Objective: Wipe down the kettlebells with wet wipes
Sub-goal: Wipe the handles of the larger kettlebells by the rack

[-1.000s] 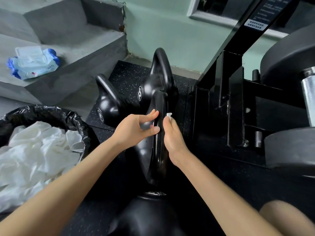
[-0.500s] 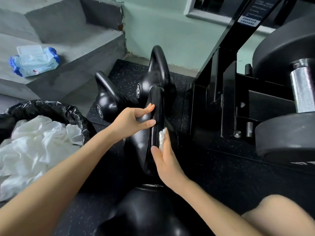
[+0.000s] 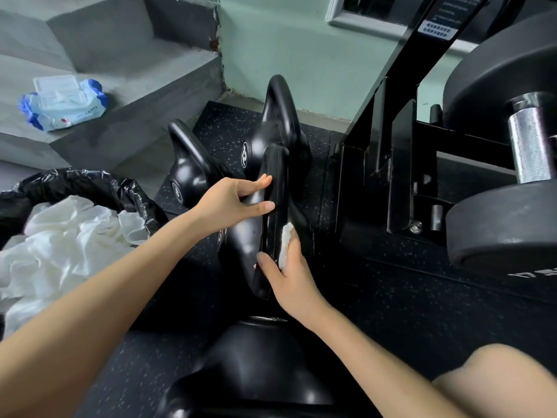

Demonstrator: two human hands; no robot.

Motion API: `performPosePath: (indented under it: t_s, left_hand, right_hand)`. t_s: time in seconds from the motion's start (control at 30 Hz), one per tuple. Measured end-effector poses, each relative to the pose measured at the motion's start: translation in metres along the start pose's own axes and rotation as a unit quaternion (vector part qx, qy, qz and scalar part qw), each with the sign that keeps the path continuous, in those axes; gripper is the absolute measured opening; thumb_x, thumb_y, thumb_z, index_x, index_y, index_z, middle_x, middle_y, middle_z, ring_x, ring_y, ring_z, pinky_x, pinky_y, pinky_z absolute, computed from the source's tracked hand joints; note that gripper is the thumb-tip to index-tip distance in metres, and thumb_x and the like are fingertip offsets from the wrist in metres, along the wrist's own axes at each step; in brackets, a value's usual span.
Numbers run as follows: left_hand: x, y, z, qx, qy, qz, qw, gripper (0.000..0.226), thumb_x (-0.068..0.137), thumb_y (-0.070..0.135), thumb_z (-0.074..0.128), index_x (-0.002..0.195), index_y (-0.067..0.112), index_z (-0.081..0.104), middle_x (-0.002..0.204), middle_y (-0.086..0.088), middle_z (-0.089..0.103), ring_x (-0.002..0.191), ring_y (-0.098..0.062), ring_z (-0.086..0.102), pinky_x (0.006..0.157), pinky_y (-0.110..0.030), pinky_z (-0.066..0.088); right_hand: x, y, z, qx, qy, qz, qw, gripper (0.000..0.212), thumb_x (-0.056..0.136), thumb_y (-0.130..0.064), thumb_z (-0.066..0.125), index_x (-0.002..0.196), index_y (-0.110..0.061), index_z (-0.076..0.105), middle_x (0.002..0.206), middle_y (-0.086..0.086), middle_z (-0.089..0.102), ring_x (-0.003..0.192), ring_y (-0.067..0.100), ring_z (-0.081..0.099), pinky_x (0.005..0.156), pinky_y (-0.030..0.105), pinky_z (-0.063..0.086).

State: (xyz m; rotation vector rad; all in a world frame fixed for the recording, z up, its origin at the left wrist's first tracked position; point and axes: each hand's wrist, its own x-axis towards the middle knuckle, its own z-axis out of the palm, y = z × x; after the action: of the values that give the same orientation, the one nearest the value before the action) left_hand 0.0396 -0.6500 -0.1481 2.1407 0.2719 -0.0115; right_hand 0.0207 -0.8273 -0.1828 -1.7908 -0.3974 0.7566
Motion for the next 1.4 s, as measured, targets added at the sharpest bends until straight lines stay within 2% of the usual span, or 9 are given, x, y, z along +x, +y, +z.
performPosePath:
  t_s: [0.17, 0.33, 0.4, 0.5, 0.7, 0.9, 1.07, 1.27, 1.4]
  left_hand:
    - [0.003, -0.002, -0.003, -0.003, -0.003, 0.006, 1.0, 0.052, 0.083, 0.022, 0.07, 0.132, 0.02, 0.053, 0.133, 0.006, 0.056, 0.11, 0.018, 0.042, 0.084, 0.009, 0.03]
    - [0.0, -0.004, -0.005, -0.088, -0.065, -0.017, 0.994, 0.036, 0.092, 0.017, 0.055, 0.128, 0.019, 0.058, 0.109, 0.005, 0.065, 0.101, 0.007, 0.053, 0.088, 0.003, 0.037]
    - [-0.001, -0.005, -0.006, -0.08, -0.071, -0.021, 0.994, 0.042, 0.094, 0.011, 0.052, 0.135, 0.022, 0.05, 0.128, 0.009, 0.057, 0.119, 0.005, 0.045, 0.09, 0.006, 0.032]
    - [0.0, -0.001, -0.011, -0.069, -0.081, -0.023, 0.994, 0.047, 0.093, 0.004, 0.051, 0.137, 0.02, 0.045, 0.143, 0.01, 0.043, 0.127, 0.006, 0.034, 0.086, 0.01, 0.027]
    - [-0.016, 0.008, -0.022, -0.115, 0.021, -0.053, 0.992, 0.034, 0.091, 0.006, 0.056, 0.122, 0.017, 0.062, 0.117, 0.011, 0.063, 0.098, 0.013, 0.056, 0.075, 0.008, 0.036]
    - [-0.034, -0.001, -0.02, -0.294, 0.225, -0.171, 0.913, 0.018, 0.09, 0.006, 0.053, 0.092, 0.016, 0.068, 0.084, -0.004, 0.061, 0.077, -0.015, 0.055, 0.066, -0.02, 0.048]
    - [-0.052, 0.01, 0.023, -0.276, 0.222, -0.13, 0.926, 0.017, 0.086, 0.016, 0.062, 0.085, 0.031, 0.07, 0.076, 0.007, 0.066, 0.073, -0.01, 0.064, 0.075, -0.031, 0.056]
    - [-0.047, 0.032, 0.055, -0.124, 0.247, -0.047, 0.96, 0.039, 0.097, 0.027, 0.046, 0.135, 0.02, 0.049, 0.144, 0.003, 0.043, 0.129, -0.006, 0.041, 0.094, 0.002, 0.025]
    - [-0.031, 0.032, 0.08, -0.096, 0.146, -0.046, 0.984, 0.062, 0.096, 0.047, 0.024, 0.148, 0.013, 0.017, 0.157, 0.0, 0.021, 0.142, -0.018, 0.027, 0.114, -0.034, 0.029]
  right_hand:
    - [0.045, -0.038, -0.01, 0.03, 0.042, 0.0, 0.999, 0.066, 0.097, -0.026, 0.046, 0.148, -0.007, 0.008, 0.142, -0.013, 0.019, 0.121, -0.012, 0.038, 0.095, 0.0, 0.032]
    - [0.058, -0.048, -0.018, 0.047, 0.017, -0.023, 0.999, 0.077, 0.096, -0.024, 0.049, 0.149, -0.015, -0.006, 0.154, -0.013, -0.002, 0.123, -0.023, 0.013, 0.103, 0.006, 0.023]
    - [0.041, -0.035, -0.012, 0.047, 0.011, -0.03, 0.998, 0.075, 0.096, -0.017, 0.048, 0.148, -0.013, -0.006, 0.149, -0.017, -0.002, 0.114, -0.035, 0.017, 0.094, -0.001, 0.031]
    - [0.009, -0.016, -0.005, 0.026, -0.021, -0.029, 0.999, 0.071, 0.098, -0.019, 0.044, 0.148, -0.013, -0.006, 0.153, -0.015, -0.001, 0.137, -0.011, 0.005, 0.112, 0.013, 0.013]
    - [-0.002, -0.045, -0.031, -0.07, 0.073, -0.038, 0.994, 0.055, 0.097, -0.046, 0.028, 0.147, -0.024, 0.024, 0.095, -0.01, 0.064, 0.088, 0.008, 0.06, 0.088, 0.034, 0.045]
    - [0.031, -0.056, -0.017, -0.532, -0.003, -0.144, 0.835, 0.07, 0.084, -0.056, -0.002, 0.149, -0.031, 0.008, 0.158, 0.012, 0.01, 0.146, 0.03, 0.001, 0.117, 0.048, -0.004]
    - [0.034, -0.057, -0.032, -0.419, 0.036, -0.169, 0.891, 0.041, 0.098, -0.03, 0.038, 0.139, -0.025, 0.043, 0.152, 0.005, 0.032, 0.144, 0.02, 0.021, 0.118, 0.034, 0.011]
    - [0.035, -0.059, -0.039, -0.14, 0.157, -0.14, 0.968, 0.037, 0.087, -0.018, 0.063, 0.123, -0.024, 0.06, 0.122, -0.016, 0.06, 0.112, -0.011, 0.053, 0.099, 0.014, 0.041]
    - [0.048, -0.05, -0.043, -0.014, 0.195, -0.042, 0.98, 0.03, 0.096, -0.022, 0.047, 0.122, -0.018, 0.06, 0.124, -0.001, 0.063, 0.117, 0.009, 0.057, 0.104, 0.036, 0.044]
